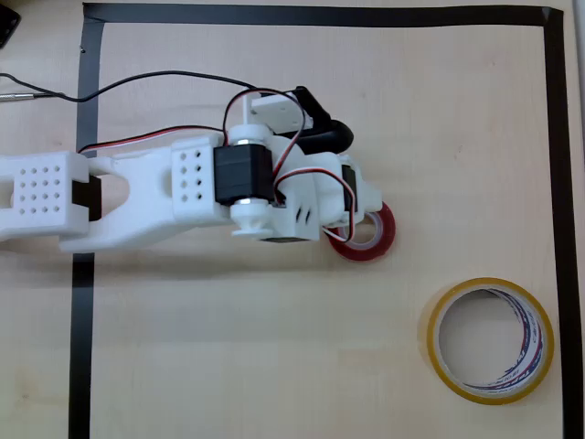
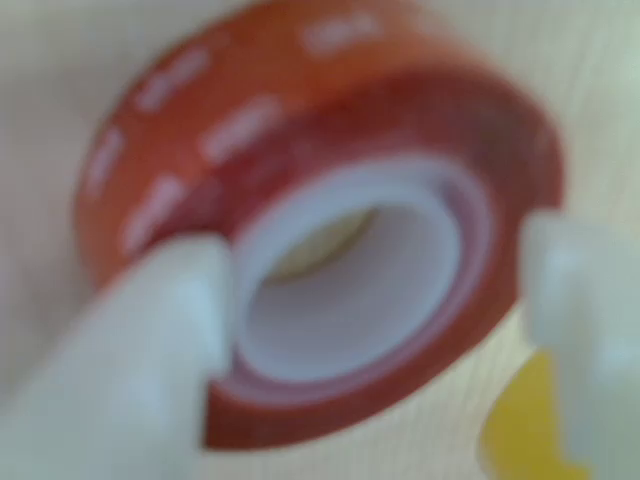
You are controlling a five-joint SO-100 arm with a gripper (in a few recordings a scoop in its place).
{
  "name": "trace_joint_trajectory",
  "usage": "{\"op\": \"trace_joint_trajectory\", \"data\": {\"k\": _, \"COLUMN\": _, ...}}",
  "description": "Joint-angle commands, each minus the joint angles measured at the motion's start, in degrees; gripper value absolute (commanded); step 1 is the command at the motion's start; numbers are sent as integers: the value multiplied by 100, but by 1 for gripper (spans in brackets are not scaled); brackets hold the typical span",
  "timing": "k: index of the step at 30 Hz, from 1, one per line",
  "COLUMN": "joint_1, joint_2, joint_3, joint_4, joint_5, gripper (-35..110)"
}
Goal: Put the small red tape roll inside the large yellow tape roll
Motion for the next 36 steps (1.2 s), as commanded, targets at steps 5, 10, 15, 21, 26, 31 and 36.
{"op": "trace_joint_trajectory", "data": {"k": 5, "joint_1": -18, "joint_2": 325, "joint_3": -158, "joint_4": 185, "joint_5": -123, "gripper": 15}}
{"op": "trace_joint_trajectory", "data": {"k": 10, "joint_1": -44, "joint_2": 949, "joint_3": -149, "joint_4": 457, "joint_5": -158, "gripper": 15}}
{"op": "trace_joint_trajectory", "data": {"k": 15, "joint_1": -105, "joint_2": 1318, "joint_3": -141, "joint_4": 703, "joint_5": -105, "gripper": 15}}
{"op": "trace_joint_trajectory", "data": {"k": 21, "joint_1": -105, "joint_2": 1450, "joint_3": -141, "joint_4": 940, "joint_5": -26, "gripper": 16}}
{"op": "trace_joint_trajectory", "data": {"k": 26, "joint_1": 26, "joint_2": 1292, "joint_3": -149, "joint_4": 976, "joint_5": 0, "gripper": 16}}
{"op": "trace_joint_trajectory", "data": {"k": 31, "joint_1": 220, "joint_2": 817, "joint_3": -149, "joint_4": 677, "joint_5": -44, "gripper": 15}}
{"op": "trace_joint_trajectory", "data": {"k": 36, "joint_1": 193, "joint_2": 431, "joint_3": -149, "joint_4": 510, "joint_5": -62, "gripper": 15}}
